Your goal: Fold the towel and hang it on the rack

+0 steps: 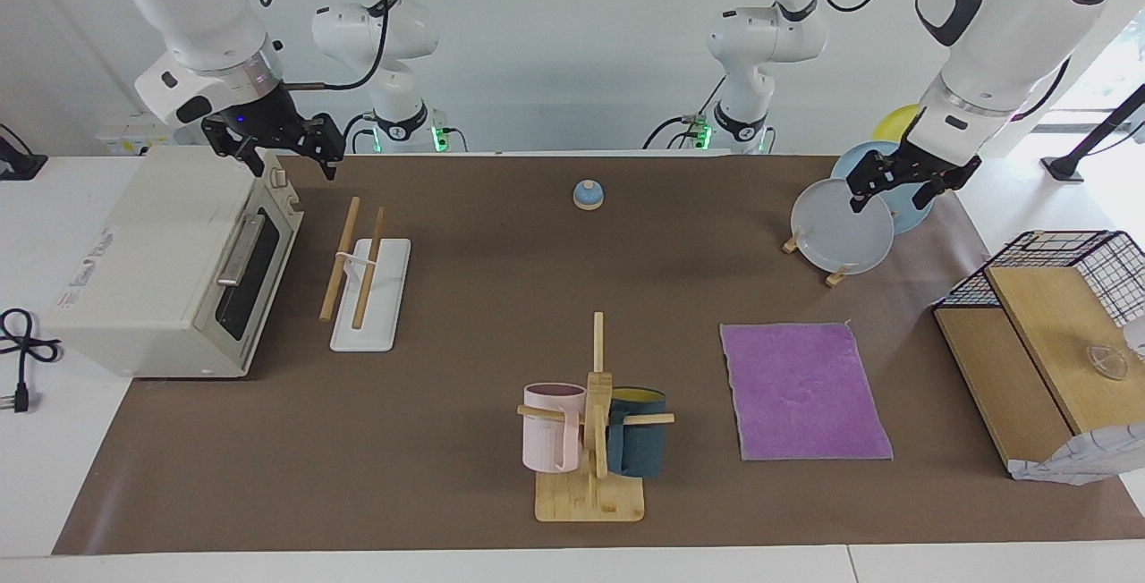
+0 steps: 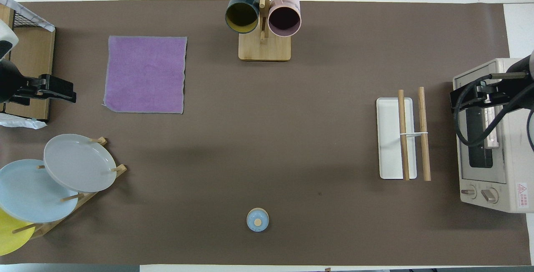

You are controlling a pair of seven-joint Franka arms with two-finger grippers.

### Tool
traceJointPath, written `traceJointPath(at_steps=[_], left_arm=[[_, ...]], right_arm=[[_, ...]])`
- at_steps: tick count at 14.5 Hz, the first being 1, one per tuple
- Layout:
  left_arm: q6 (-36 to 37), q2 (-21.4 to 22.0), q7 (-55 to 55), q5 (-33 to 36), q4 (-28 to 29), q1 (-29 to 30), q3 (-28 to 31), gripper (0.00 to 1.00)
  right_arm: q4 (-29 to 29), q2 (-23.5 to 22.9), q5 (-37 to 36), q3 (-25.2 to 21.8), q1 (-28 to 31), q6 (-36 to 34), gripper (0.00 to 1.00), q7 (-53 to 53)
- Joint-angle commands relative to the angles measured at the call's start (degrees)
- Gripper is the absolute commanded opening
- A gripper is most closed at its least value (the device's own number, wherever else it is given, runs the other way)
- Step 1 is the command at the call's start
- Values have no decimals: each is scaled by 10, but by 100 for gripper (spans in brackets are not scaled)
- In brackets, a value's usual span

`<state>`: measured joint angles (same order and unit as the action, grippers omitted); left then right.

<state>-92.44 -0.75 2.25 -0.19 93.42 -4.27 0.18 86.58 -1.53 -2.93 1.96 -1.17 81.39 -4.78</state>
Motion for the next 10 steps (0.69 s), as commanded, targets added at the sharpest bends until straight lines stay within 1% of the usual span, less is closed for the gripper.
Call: traceJointPath(at_steps=[1, 6, 10], left_arm=[[5, 9, -7, 6, 6, -2, 0, 100], [8, 10, -3, 6, 8, -3, 1, 100], [5, 16, -1, 5, 22, -1, 1, 100]], right_arm=[[16, 13, 12, 5, 11, 7, 100, 11], [16, 13, 12, 5, 11, 7, 100, 11], [16, 13, 12, 6, 11, 7, 100, 11]])
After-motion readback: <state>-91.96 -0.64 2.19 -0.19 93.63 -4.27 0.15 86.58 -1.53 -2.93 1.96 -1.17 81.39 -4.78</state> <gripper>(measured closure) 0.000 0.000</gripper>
